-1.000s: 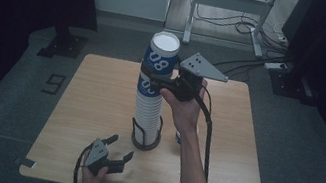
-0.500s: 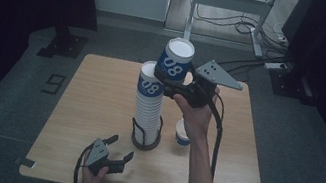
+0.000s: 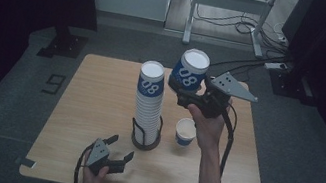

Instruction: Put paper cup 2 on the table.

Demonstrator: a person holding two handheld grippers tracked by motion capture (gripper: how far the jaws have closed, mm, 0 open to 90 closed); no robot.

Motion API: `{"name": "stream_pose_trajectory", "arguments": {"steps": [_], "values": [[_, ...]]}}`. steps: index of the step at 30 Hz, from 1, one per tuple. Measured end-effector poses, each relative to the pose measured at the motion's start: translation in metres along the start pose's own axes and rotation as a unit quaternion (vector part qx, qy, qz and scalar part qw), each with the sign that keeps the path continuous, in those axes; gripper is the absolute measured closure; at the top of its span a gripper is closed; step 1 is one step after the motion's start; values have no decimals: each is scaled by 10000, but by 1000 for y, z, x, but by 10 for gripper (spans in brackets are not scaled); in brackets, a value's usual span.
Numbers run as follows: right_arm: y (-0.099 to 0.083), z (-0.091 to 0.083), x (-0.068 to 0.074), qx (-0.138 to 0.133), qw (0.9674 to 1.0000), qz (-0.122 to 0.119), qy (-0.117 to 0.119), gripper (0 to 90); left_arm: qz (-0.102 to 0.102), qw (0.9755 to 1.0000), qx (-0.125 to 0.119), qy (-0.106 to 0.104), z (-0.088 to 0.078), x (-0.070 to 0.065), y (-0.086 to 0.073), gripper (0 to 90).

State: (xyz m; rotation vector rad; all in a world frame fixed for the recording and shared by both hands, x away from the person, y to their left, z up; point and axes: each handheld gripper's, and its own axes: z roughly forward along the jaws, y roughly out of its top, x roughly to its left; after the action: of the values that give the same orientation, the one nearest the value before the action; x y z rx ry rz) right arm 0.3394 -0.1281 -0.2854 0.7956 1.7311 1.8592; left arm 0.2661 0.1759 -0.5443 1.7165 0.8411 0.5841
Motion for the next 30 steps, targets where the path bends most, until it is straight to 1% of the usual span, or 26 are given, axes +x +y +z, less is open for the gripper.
{"name": "stream_pose_trajectory", "arguments": {"steps": [3, 5, 6, 8, 10, 11, 12, 14, 16, 17, 20, 22, 24, 26, 28, 29, 30], "values": [[-8, -4, -1, 131, 9999, -37, -28, 207, -23, 10000, -6, -16, 0, 0, 0, 146], [-13, -7, -2, 138, 9999, 5, -21, 207, -29, 10000, -31, -6, 0, 0, 0, 146], [-16, -9, -3, 154, 9999, 26, -57, 207, -32, 10000, -50, -14, -1, 1, 0, 146], [-21, -11, -4, 204, 9998, 24, -71, 207, -35, 9999, -83, -67, -1, 1, -1, 149], [-27, -12, -3, 249, 9996, 22, -92, 207, -24, 9999, -97, -74, -2, 1, -1, 159], [-32, -15, -4, 242, 9997, 64, -83, 207, -12, 9999, -100, -83, -2, 1, -1, 157], [-32, -15, -4, 242, 9997, 64, -83, 207, -12, 9999, -100, -83, -2, 1, -1, 154], [-37, -17, -5, 264, 9996, 81, -91, 208, -35, 9999, -129, -89, -2, 1, -1, 146], [-43, -19, -5, 312, 9993, 91, -158, 207, -82, 9998, -125, -114, -3, 3, -1, 148], [-47, -21, -6, 316, 9993, 130, -164, 208, -115, 9998, -127, -133, -2, 3, -1, 148], [-52, -22, -6, 363, 9990, 169, -190, 208, -91, 9998, -127, -113, -2, 3, -1, 147], [-57, -23, -6, 400, 9989, 177, -159, 208, -94, 9998, -101, -128, -2, 3, -1, 145], [-61, -24, -5, 425, 9988, 172, -185, 208, -102, 9997, -129, -177, -2, 3, -1, 146], [-65, -25, -4, 445, 9988, 176, -141, 208, -99, 9997, -126, -200, -2, 3, -1, 146], [-68, -26, -3, 433, 9987, 236, -135, 209, -121, 9997, -89, -204, -2, 4, -1, 147], [-71, -26, -2, 460, 9986, 236, -118, 209, -137, 9995, -83, -254, -2, 5, -1, 146], [-74, -25, -1, 488, 9985, 212, -132, 209, -165, 9995, -88, -237, -2, 6, -1, 146]]}}
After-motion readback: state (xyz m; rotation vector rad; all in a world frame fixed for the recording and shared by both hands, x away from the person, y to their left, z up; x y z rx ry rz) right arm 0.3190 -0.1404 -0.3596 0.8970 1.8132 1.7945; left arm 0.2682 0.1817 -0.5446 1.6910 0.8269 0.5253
